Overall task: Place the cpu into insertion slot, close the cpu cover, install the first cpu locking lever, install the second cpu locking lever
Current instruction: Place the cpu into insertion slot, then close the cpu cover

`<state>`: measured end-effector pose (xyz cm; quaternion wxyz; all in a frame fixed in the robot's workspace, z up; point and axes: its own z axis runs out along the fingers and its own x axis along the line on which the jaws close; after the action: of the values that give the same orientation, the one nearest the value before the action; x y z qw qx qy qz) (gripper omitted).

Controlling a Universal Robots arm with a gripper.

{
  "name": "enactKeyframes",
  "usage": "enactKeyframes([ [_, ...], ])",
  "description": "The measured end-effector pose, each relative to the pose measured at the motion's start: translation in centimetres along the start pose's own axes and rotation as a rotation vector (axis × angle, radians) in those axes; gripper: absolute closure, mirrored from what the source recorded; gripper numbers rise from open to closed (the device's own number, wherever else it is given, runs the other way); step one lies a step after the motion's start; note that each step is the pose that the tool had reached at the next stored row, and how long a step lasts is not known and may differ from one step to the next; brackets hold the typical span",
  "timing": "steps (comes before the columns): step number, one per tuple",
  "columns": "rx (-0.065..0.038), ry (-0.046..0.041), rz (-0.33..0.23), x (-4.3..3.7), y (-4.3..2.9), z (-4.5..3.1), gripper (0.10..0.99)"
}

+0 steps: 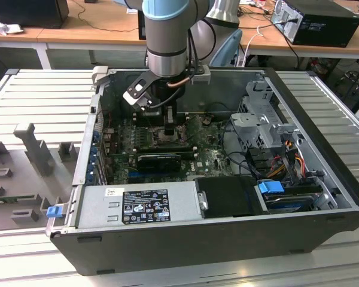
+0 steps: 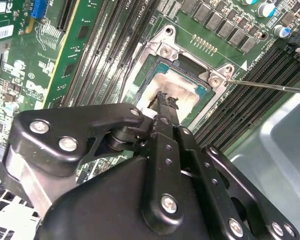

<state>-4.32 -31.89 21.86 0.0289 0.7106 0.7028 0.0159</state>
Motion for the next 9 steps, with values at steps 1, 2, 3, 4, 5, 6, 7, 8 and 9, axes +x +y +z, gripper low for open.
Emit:
enactKeyframes([
  [1,0.0,-0.0014,0.0,0.0,0.0,-0.06,0.98],
  [2,0.0,-0.003,0.0,-0.01,0.01,-0.14,0.98],
  [3,0.0,-0.004,0.0,0.0,0.02,-0.25,0.98],
  [4,0.0,-0.0057,0.0,0.0,0.03,-0.41,0.98],
  [5,0.0,-0.0059,0.0,-0.01,0.11,-0.41,0.98],
  [6,0.0,-0.0059,0.0,-0.04,0.28,-0.4,0.98],
  [7,0.001,-0.0051,0.0,-0.11,0.47,-0.39,0.98],
  [8,0.001,-0.0045,0.0,-0.13,0.53,-0.38,0.98],
  [9,0.001,-0.0039,0.0,-0.14,0.56,-0.38,0.98],
])
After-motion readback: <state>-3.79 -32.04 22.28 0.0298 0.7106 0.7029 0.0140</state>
